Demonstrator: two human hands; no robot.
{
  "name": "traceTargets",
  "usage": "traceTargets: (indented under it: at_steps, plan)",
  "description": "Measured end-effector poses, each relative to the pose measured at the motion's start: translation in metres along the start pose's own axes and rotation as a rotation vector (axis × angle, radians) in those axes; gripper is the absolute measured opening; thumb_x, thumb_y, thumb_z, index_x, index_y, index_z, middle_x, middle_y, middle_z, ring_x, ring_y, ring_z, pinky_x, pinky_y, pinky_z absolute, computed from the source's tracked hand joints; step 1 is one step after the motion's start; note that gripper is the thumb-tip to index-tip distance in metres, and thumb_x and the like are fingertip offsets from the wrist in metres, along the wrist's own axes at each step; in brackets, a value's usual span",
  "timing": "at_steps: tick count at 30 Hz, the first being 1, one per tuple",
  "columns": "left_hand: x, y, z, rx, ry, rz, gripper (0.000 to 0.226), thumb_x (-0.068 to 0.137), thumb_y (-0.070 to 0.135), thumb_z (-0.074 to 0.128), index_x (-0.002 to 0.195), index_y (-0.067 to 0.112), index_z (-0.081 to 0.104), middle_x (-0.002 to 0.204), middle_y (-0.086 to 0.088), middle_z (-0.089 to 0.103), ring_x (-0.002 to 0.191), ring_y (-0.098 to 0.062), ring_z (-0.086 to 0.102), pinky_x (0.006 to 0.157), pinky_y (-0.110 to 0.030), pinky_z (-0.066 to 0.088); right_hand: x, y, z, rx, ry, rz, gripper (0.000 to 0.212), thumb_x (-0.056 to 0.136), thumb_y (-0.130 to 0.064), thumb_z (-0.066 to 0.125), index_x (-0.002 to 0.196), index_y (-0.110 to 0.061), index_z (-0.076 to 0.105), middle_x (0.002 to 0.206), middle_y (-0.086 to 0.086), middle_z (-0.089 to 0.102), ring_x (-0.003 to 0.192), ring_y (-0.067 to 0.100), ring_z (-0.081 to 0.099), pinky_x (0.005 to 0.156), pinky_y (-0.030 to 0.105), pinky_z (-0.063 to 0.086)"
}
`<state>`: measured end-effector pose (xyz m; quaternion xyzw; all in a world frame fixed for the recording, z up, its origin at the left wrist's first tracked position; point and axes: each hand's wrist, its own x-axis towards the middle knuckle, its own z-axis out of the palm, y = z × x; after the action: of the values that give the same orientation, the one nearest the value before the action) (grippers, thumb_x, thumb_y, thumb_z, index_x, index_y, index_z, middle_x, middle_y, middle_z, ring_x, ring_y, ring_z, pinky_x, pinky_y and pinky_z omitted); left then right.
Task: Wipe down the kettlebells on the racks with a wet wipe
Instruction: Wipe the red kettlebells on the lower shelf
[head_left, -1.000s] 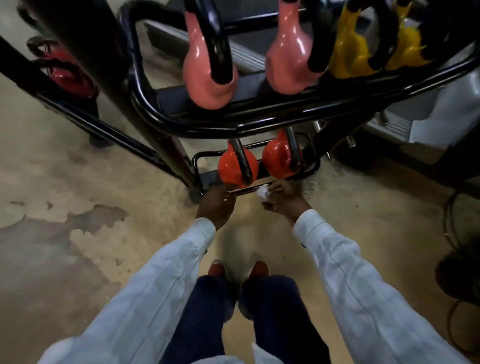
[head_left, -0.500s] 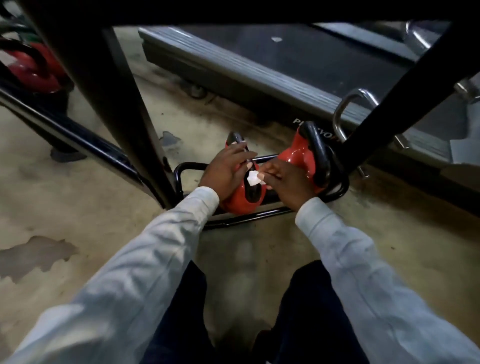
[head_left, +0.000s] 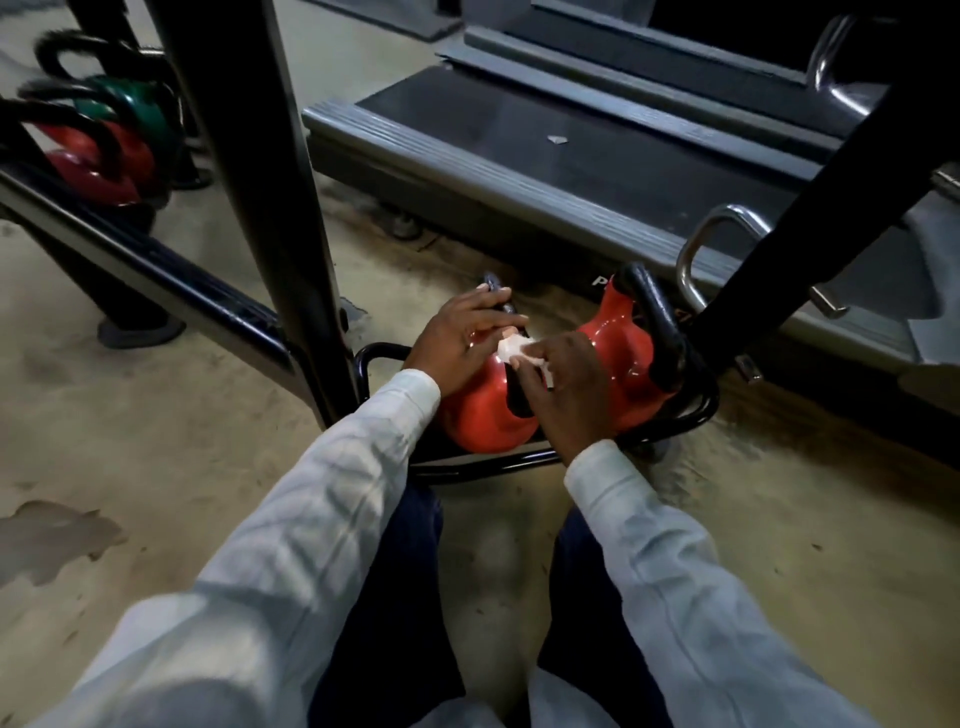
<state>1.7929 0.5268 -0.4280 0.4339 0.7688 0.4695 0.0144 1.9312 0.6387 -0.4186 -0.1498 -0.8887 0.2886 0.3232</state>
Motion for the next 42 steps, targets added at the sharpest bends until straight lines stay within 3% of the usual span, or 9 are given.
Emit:
traceTargets:
  at_steps: [5, 8, 12, 19, 23, 29, 33, 39, 42]
  plan:
    - [-0.004, 0.001, 0.003, -0.053, 0.035, -0.022, 0.024, 0.091, 0.026, 0.064, 0.113, 0.030, 0.071, 0.138, 0.004, 0.056, 0.137, -0.013, 0.038, 0.115, -0.030, 0.027, -0.043, 0.006, 0.006, -0.077, 0.068, -0.133, 0.006, 0.084, -0.010, 0.068, 0.090, -0.013, 0.068, 0.093, 0.004, 0.056, 0.090, 0.022, 0.053, 0.078, 0.039, 0.047]
    - [-0.002, 0.003, 0.001, -0.036, 0.032, -0.008, 0.023, 0.091, 0.024, 0.065, 0.113, 0.027, 0.072, 0.138, 0.002, 0.056, 0.137, -0.015, 0.039, 0.115, -0.029, 0.027, -0.026, 0.000, 0.008, -0.142, 0.044, -0.179, 0.022, 0.083, -0.007, 0.069, 0.103, -0.015, 0.073, 0.089, 0.005, 0.057, 0.090, 0.018, 0.048, 0.080, 0.035, 0.042]
    - [-0.004, 0.004, 0.000, -0.046, 0.011, -0.024, 0.023, 0.091, 0.026, 0.065, 0.112, 0.028, 0.072, 0.139, 0.003, 0.055, 0.138, -0.015, 0.038, 0.115, -0.028, 0.027, -0.047, 0.016, 0.006, -0.181, -0.005, -0.200, 0.020, 0.086, -0.010, 0.071, 0.104, -0.017, 0.074, 0.087, 0.003, 0.054, 0.087, 0.018, 0.047, 0.076, 0.038, 0.044]
    - [-0.005, 0.010, 0.001, -0.002, 0.026, -0.021, 0.022, 0.091, 0.021, 0.065, 0.112, 0.021, 0.073, 0.138, -0.002, 0.056, 0.135, -0.016, 0.041, 0.104, -0.001, 0.018, -0.025, -0.001, 0.012, -0.330, -0.021, -0.289, 0.019, 0.086, -0.015, 0.061, 0.100, -0.020, 0.072, 0.087, 0.008, 0.056, 0.083, 0.029, 0.052, 0.076, 0.039, 0.042]
    - [-0.005, 0.010, -0.002, -0.004, 0.012, -0.031, 0.022, 0.092, 0.022, 0.065, 0.112, 0.023, 0.073, 0.139, -0.001, 0.055, 0.137, -0.014, 0.039, 0.107, -0.007, 0.020, -0.051, 0.011, 0.020, -0.331, -0.023, -0.198, 0.015, 0.090, -0.021, 0.057, 0.091, -0.020, 0.072, 0.085, 0.005, 0.055, 0.081, 0.029, 0.052, 0.074, 0.038, 0.040]
    - [-0.005, 0.010, 0.001, -0.010, 0.016, -0.043, 0.022, 0.092, 0.023, 0.064, 0.112, 0.025, 0.072, 0.139, 0.002, 0.055, 0.137, -0.011, 0.038, 0.109, -0.012, 0.021, -0.047, 0.003, 0.022, -0.310, 0.043, -0.130, 0.015, 0.090, -0.017, 0.062, 0.102, -0.019, 0.070, 0.090, 0.006, 0.060, 0.086, 0.028, 0.054, 0.078, 0.039, 0.042]
    - [-0.005, 0.009, 0.001, -0.024, 0.018, -0.051, 0.022, 0.092, 0.024, 0.065, 0.112, 0.026, 0.072, 0.139, 0.002, 0.055, 0.138, -0.012, 0.038, 0.111, -0.019, 0.024, -0.065, 0.019, 0.020, -0.190, 0.064, -0.124, 0.011, 0.090, -0.014, 0.061, 0.094, -0.017, 0.071, 0.096, 0.002, 0.057, 0.091, 0.023, 0.052, 0.081, 0.036, 0.043]
    - [-0.005, 0.011, 0.001, -0.028, 0.020, -0.049, 0.022, 0.092, 0.023, 0.065, 0.112, 0.026, 0.072, 0.139, 0.002, 0.055, 0.136, -0.011, 0.040, 0.112, -0.020, 0.026, -0.078, 0.028, 0.019, 0.223, 0.134, 0.145, 0.017, 0.093, -0.003, 0.060, 0.102, -0.015, 0.068, 0.112, -0.006, 0.060, 0.106, 0.005, 0.057, 0.095, 0.019, 0.043]
    - [-0.005, 0.012, 0.002, -0.033, 0.029, -0.053, 0.022, 0.091, 0.022, 0.065, 0.111, 0.025, 0.073, 0.138, 0.002, 0.056, 0.136, -0.012, 0.041, 0.112, -0.021, 0.028, -0.073, 0.025, 0.014, 0.354, 0.083, 0.283, 0.017, 0.097, -0.012, 0.057, 0.108, -0.021, 0.066, 0.114, -0.010, 0.065, 0.110, 0.002, 0.058, 0.095, 0.019, 0.044]
